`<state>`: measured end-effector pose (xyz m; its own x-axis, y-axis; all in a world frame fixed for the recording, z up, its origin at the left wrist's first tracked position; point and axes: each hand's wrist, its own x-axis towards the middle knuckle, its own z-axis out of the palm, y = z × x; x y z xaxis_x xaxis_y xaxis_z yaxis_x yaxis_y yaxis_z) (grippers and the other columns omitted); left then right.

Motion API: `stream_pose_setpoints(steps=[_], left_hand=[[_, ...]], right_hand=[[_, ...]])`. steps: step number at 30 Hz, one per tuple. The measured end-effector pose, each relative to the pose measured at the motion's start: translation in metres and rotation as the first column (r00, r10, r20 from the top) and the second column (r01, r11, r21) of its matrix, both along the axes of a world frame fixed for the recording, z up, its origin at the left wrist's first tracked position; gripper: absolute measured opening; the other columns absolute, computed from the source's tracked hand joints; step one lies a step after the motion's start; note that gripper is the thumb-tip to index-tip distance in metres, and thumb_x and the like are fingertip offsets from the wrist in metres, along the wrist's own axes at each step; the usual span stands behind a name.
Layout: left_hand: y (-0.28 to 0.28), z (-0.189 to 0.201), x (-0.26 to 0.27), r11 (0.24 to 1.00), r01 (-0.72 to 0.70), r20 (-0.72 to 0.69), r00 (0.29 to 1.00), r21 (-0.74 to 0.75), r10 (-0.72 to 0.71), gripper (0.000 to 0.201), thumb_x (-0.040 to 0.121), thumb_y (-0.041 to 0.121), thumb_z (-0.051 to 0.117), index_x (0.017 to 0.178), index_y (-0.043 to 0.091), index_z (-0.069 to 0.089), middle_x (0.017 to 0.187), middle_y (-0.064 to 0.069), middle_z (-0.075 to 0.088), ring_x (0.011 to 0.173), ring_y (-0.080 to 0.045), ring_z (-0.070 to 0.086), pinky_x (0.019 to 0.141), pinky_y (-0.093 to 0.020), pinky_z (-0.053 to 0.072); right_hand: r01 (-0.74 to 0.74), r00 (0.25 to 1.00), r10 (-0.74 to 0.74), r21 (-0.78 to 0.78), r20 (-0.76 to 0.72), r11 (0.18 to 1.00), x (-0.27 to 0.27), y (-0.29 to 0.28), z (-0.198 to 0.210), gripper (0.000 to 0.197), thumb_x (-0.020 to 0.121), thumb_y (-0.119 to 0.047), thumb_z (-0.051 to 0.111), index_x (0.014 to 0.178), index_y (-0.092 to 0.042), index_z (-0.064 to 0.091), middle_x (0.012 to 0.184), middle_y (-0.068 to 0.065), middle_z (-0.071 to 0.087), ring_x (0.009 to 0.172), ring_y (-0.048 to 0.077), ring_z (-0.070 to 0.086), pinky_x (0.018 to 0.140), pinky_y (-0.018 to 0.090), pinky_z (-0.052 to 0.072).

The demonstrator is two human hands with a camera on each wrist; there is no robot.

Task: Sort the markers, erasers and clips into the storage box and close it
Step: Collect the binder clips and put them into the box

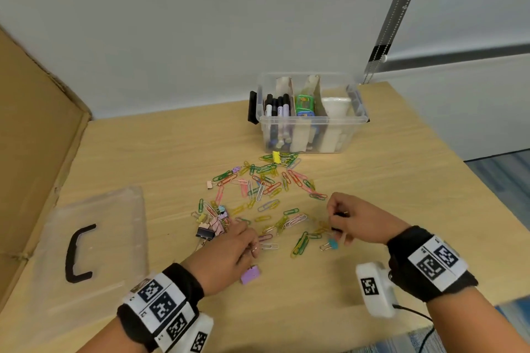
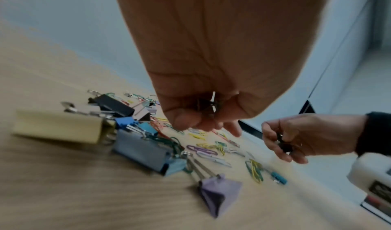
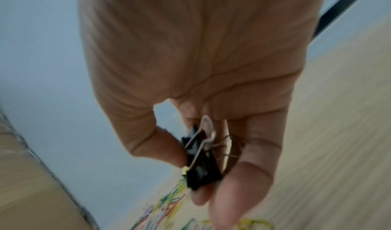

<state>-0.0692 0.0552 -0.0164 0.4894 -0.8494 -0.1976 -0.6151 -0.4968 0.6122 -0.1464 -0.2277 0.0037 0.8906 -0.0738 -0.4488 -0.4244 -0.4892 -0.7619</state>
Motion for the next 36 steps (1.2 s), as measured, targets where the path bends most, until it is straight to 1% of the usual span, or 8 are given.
stream_pose_setpoints(steps=[4, 7, 11, 19, 23, 25, 31, 36], left_hand=[[0.004, -0.001, -0.003, 0.968, 0.113, 0.025, 0.992, 0.225, -0.122, 0.028, 0.085, 0.030, 0.053, 0.112, 0.028, 0.045, 0.104, 0.010, 0.032, 0.079, -0.014, 0.050, 0.076, -0.034, 0.047], [0.002, 0.001, -0.003, 0.934, 0.171, 0.026, 0.982, 0.315, -0.189, 0.038, 0.084, 0.030, 0.058, 0.118, 0.031, 0.041, 0.105, 0.014, 0.028, 0.073, -0.011, 0.045, 0.072, -0.030, 0.044], [-0.002, 0.003, 0.000, 0.933, 0.170, 0.003, 0.984, 0.318, -0.181, 0.035, 0.088, 0.028, 0.059, 0.118, 0.030, 0.044, 0.105, 0.013, 0.031, 0.089, -0.017, 0.053, 0.073, -0.028, 0.040], [-0.010, 0.002, 0.007, 0.976, 0.050, 0.040, 0.997, 0.213, -0.060, 0.034, 0.088, 0.044, 0.058, 0.117, 0.030, 0.047, 0.115, 0.012, 0.048, 0.095, -0.008, 0.054, 0.081, -0.023, 0.043], [-0.017, 0.009, 0.016, 0.991, -0.129, 0.009, 0.992, 0.037, 0.128, 0.032, 0.085, 0.049, 0.059, 0.110, 0.033, 0.049, 0.101, 0.015, 0.051, 0.084, 0.002, 0.051, 0.070, -0.007, 0.038], [-0.021, 0.012, 0.020, 0.971, -0.233, -0.021, 0.972, -0.047, 0.233, 0.027, 0.084, 0.051, 0.058, 0.105, 0.036, 0.048, 0.087, 0.011, 0.052, 0.072, -0.001, 0.049, 0.063, -0.012, 0.038], [-0.037, 0.023, 0.029, 0.869, -0.456, -0.088, 0.890, -0.195, 0.447, 0.018, 0.088, 0.044, 0.056, 0.100, 0.034, 0.049, 0.075, 0.005, 0.046, 0.063, -0.006, 0.043, 0.061, -0.021, 0.042], [-0.052, 0.027, 0.035, 0.838, -0.506, -0.055, 0.860, -0.204, 0.507, 0.017, 0.086, 0.046, 0.056, 0.096, 0.034, 0.049, 0.077, 0.007, 0.047, 0.064, -0.005, 0.043, 0.058, -0.015, 0.035]], right_hand=[[-0.070, 0.994, 0.050, -0.217, -0.099, 0.974, -0.006, -0.012, -0.001, 0.009, 0.090, -0.018, 0.047, 0.082, -0.019, 0.047, 0.074, -0.001, 0.054, 0.061, 0.014, 0.049, 0.051, 0.024, 0.045], [-0.143, 0.982, 0.098, -0.292, -0.162, 0.946, -0.011, -0.014, -0.006, 0.011, 0.085, -0.027, 0.058, 0.082, -0.021, 0.050, 0.077, -0.005, 0.054, 0.063, 0.010, 0.046, 0.054, 0.020, 0.041], [-0.247, 0.967, 0.218, -0.279, -0.131, 0.928, -0.015, -0.009, -0.019, 0.025, 0.076, -0.032, 0.073, 0.092, -0.028, 0.054, 0.079, -0.008, 0.057, 0.067, 0.007, 0.051, 0.067, 0.022, 0.044], [-0.305, 0.952, 0.295, -0.358, -0.083, 0.882, -0.012, -0.005, -0.030, 0.020, 0.081, -0.030, 0.068, 0.097, -0.025, 0.056, 0.079, -0.009, 0.056, 0.068, 0.008, 0.052, 0.067, 0.024, 0.045], [-0.314, 0.949, 0.297, -0.309, -0.104, 0.898, -0.009, -0.008, -0.026, 0.018, 0.085, -0.031, 0.066, 0.096, -0.022, 0.055, 0.083, -0.011, 0.054, 0.070, 0.005, 0.050, 0.066, 0.018, 0.042], [-0.309, 0.951, 0.293, -0.245, -0.101, 0.919, -0.005, -0.014, -0.017, 0.018, 0.085, -0.034, 0.066, 0.095, -0.023, 0.057, 0.087, -0.011, 0.057, 0.073, 0.005, 0.052, 0.068, 0.017, 0.043], [-0.071, 0.987, 0.067, 0.017, 0.143, 0.997, 0.032, -0.050, 0.058, 0.015, 0.084, -0.030, 0.070, 0.091, -0.019, 0.062, 0.069, -0.009, 0.062, 0.050, 0.006, 0.044, 0.049, 0.020, 0.039], [0.257, 0.893, -0.251, 0.035, 0.375, 0.966, 0.106, -0.097, 0.104, 0.016, 0.084, -0.020, 0.070, 0.091, -0.009, 0.061, 0.070, 0.004, 0.059, 0.051, 0.012, 0.048, 0.048, 0.023, 0.042]])
